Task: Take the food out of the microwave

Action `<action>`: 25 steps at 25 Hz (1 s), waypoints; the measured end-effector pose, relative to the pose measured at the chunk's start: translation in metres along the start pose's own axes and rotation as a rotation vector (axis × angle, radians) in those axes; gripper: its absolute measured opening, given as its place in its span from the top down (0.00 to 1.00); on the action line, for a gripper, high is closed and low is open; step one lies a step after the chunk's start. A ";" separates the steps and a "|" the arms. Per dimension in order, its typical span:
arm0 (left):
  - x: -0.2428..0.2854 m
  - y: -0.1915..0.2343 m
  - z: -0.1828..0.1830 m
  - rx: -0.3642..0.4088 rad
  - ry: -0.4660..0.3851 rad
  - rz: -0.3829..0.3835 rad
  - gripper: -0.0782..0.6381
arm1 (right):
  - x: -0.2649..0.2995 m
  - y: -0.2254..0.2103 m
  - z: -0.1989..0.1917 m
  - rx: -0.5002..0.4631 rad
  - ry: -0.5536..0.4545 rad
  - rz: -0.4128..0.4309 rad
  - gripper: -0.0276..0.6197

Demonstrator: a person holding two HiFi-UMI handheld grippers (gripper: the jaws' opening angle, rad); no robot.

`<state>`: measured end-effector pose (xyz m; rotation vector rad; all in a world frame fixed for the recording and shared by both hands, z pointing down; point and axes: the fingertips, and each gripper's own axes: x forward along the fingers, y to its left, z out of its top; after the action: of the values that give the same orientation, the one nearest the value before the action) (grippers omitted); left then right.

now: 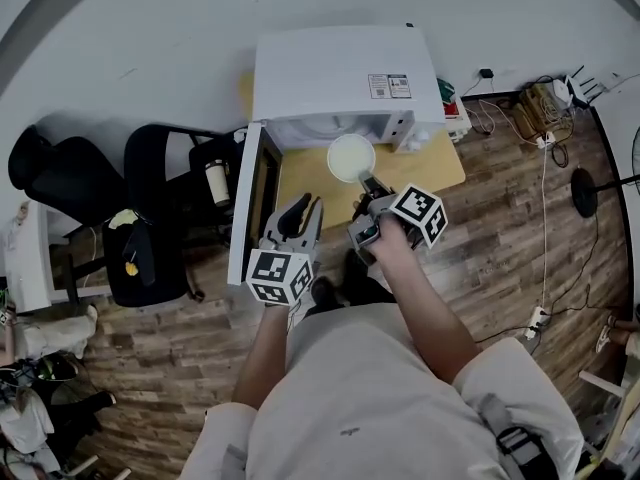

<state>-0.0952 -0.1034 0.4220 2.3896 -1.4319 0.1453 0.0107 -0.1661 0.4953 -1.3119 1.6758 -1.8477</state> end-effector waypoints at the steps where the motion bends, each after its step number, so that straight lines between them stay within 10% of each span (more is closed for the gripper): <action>1: -0.003 0.000 -0.001 0.001 0.000 -0.007 0.80 | -0.003 0.002 -0.004 0.000 -0.007 -0.001 0.91; 25: -0.039 -0.014 -0.010 0.018 0.009 -0.103 0.87 | -0.049 0.003 -0.037 0.014 -0.118 -0.003 0.91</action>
<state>-0.1005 -0.0617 0.4173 2.4680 -1.3053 0.1432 0.0067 -0.1076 0.4771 -1.3901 1.5982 -1.7446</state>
